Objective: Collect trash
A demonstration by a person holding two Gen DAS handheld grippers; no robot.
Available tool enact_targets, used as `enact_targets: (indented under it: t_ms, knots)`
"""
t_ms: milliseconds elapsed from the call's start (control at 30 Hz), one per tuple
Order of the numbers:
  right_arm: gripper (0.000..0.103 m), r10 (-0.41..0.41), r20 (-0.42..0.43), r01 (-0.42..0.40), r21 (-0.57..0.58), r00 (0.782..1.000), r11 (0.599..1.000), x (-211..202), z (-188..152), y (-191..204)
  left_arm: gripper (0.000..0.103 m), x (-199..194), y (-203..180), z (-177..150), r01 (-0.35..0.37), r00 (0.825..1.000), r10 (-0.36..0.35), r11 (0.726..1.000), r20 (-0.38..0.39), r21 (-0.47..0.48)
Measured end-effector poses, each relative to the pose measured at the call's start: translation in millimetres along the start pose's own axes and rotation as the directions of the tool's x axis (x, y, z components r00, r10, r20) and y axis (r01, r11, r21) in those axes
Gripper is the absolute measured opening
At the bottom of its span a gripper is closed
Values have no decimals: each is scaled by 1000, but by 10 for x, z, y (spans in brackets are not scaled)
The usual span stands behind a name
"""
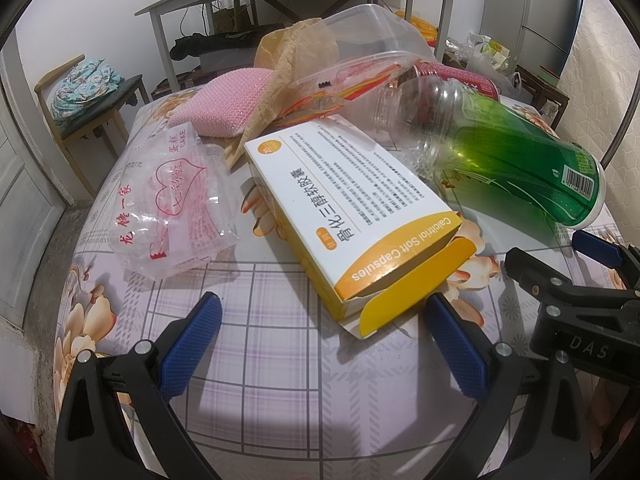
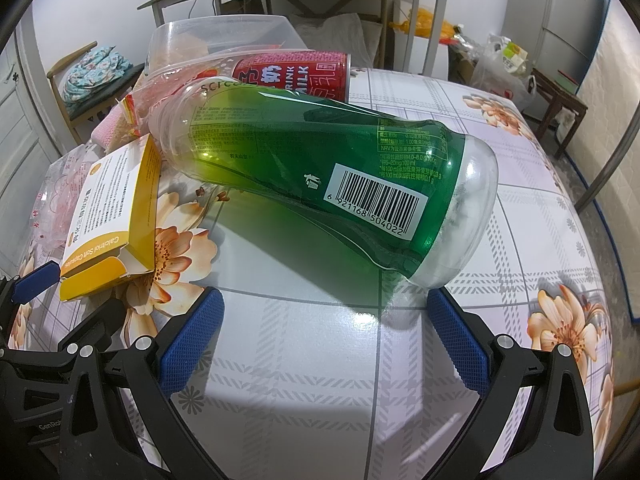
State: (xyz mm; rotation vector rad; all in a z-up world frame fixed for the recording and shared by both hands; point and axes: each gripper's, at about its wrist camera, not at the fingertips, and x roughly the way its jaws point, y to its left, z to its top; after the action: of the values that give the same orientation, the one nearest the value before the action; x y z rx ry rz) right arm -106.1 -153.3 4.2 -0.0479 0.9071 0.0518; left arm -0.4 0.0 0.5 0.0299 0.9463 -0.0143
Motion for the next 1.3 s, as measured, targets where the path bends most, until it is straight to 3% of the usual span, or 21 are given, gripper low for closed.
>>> enact_targets:
  t_ms: [1300]
  knots:
    - [97, 10, 1, -10, -12, 1000, 1000, 3, 1, 41, 99, 8, 40, -10, 16, 1000, -16, 1000, 0, 23]
